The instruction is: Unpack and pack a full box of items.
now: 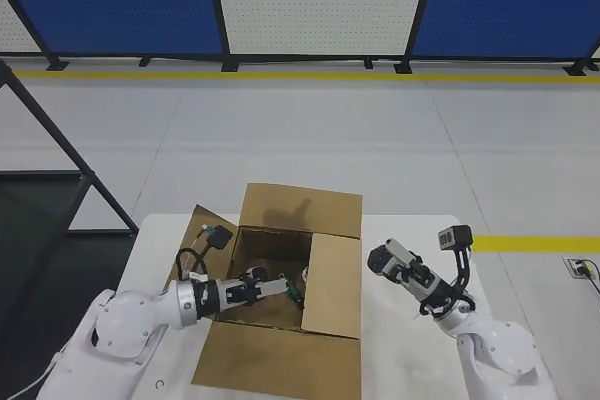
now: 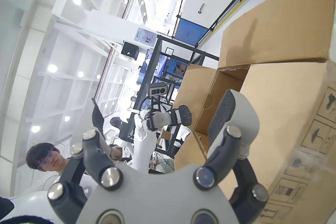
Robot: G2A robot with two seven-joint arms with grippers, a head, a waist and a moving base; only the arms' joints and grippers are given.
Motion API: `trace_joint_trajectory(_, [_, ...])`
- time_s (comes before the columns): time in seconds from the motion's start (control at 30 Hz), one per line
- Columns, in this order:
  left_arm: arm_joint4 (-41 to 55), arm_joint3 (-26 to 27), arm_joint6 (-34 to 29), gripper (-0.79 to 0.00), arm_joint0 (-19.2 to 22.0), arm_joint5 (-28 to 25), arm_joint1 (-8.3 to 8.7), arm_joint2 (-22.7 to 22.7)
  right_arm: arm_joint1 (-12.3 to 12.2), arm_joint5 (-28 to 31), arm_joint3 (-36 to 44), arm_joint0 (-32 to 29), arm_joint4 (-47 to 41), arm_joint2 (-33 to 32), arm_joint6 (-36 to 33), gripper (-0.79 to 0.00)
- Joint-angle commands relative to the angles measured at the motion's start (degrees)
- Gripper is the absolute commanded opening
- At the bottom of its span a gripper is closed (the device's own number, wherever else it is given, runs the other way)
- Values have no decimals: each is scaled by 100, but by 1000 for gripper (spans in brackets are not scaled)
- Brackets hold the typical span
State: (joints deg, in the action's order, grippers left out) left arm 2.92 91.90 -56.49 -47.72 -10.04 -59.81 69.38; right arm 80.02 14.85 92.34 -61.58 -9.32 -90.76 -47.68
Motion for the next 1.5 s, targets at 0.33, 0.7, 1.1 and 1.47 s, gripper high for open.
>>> trace_joint_trajectory(0.33, [119,-1596,144,0,1307,-64,-451,-1552,-185,454,528,-849,-499,-562,-503,0])
trace_joint_trajectory(0.7, [526,-2518,335,0,1890,-403,-832,-2235,-321,710,668,-1090,-585,-602,-898,0])
trace_joint_trajectory(1.1, [749,-2264,417,0,2174,-650,-1008,-2292,-453,885,974,-1141,-294,-291,-1311,0])
trace_joint_trajectory(1.47, [877,-2300,689,0,2611,-660,-1355,-2782,-611,1444,1413,-1561,-1156,-605,-1921,0])
